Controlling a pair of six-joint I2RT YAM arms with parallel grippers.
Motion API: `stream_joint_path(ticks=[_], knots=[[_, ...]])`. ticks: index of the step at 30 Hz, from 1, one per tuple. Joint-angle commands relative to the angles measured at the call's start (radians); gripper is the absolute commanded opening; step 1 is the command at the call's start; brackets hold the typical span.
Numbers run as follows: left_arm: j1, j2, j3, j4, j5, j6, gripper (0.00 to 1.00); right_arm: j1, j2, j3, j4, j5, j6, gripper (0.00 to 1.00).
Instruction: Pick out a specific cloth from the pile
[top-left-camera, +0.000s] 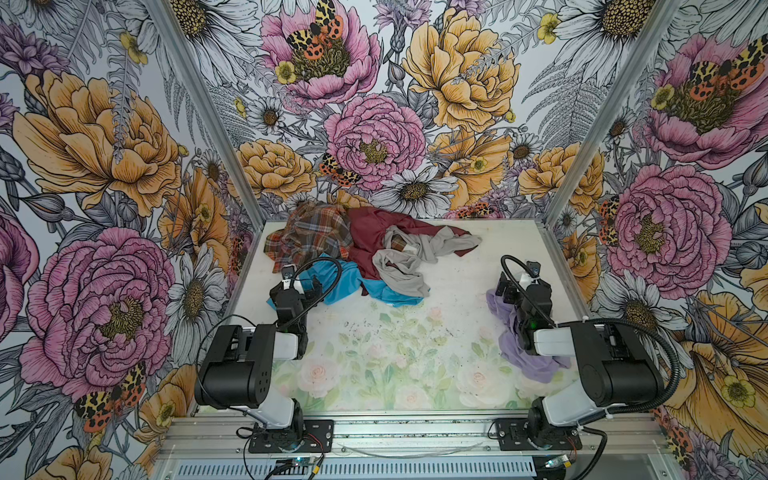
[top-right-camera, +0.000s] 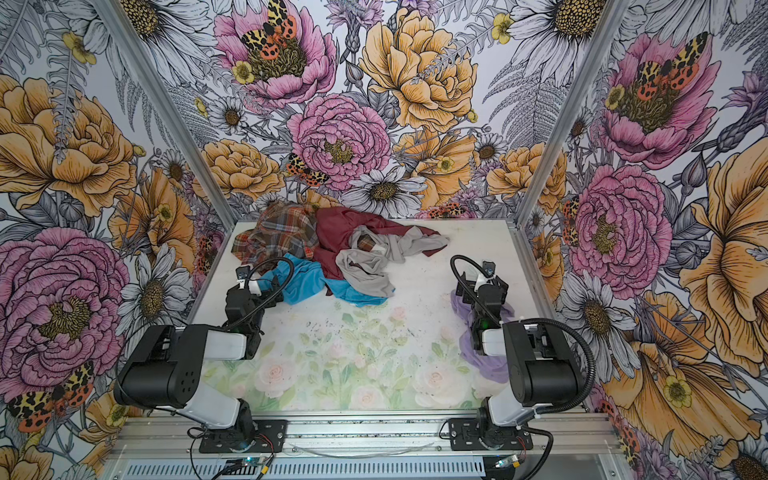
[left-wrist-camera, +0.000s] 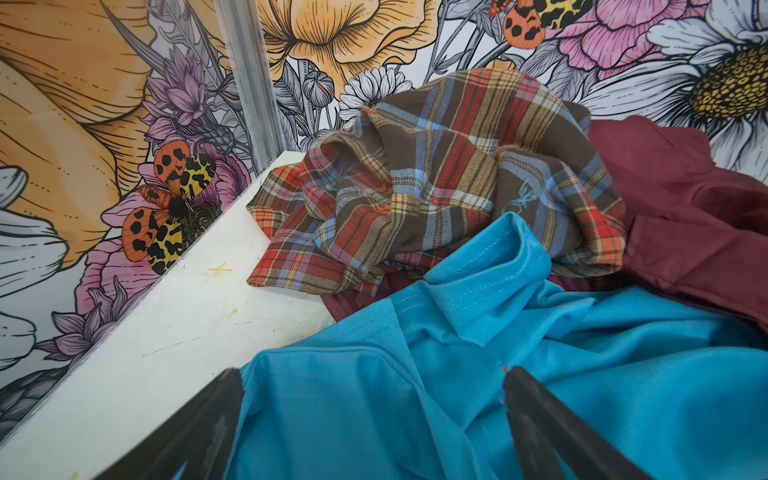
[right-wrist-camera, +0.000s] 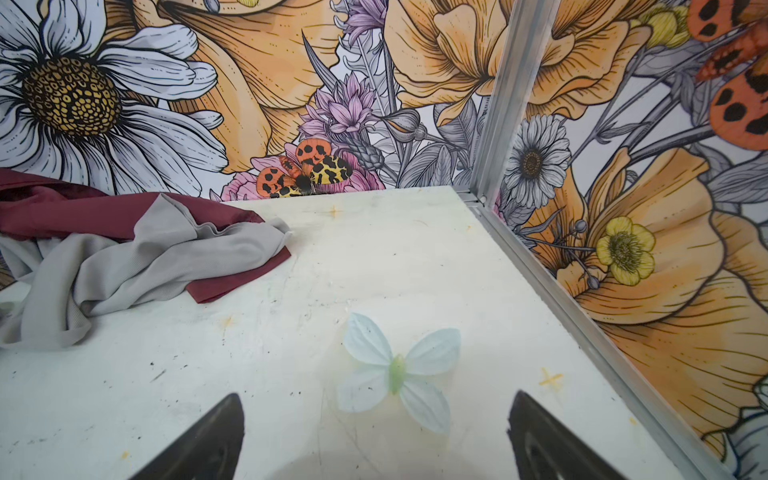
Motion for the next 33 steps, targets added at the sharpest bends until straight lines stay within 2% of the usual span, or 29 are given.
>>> stream_joint_path(ticks=[1,9,25,28,33], knots=[[-0.007,0.0,0.018,0.024,0.004,-0.006,0.99,-0.007,-0.008,-0.006,-0.008,-0.018,-0.003,0.99],[-0.01,-0.001,0.018,0.026,-0.001,-0.004,0.99,0.003,-0.008,0.007,-0.031,-0.09,-0.042,0.99],[-0.01,-0.001,0.017,0.027,-0.001,-0.004,0.99,0.003,-0.009,0.004,-0.027,-0.091,-0.044,1.0],[-0.01,-0.001,0.017,0.027,-0.001,-0.004,0.99,-0.027,-0.003,0.022,-0.055,-0.152,-0.027,1.0],[-0.01,-0.001,0.017,0.027,-0.001,-0.004,0.99,-0.028,-0.007,0.013,-0.043,-0.156,-0.025,1.0]])
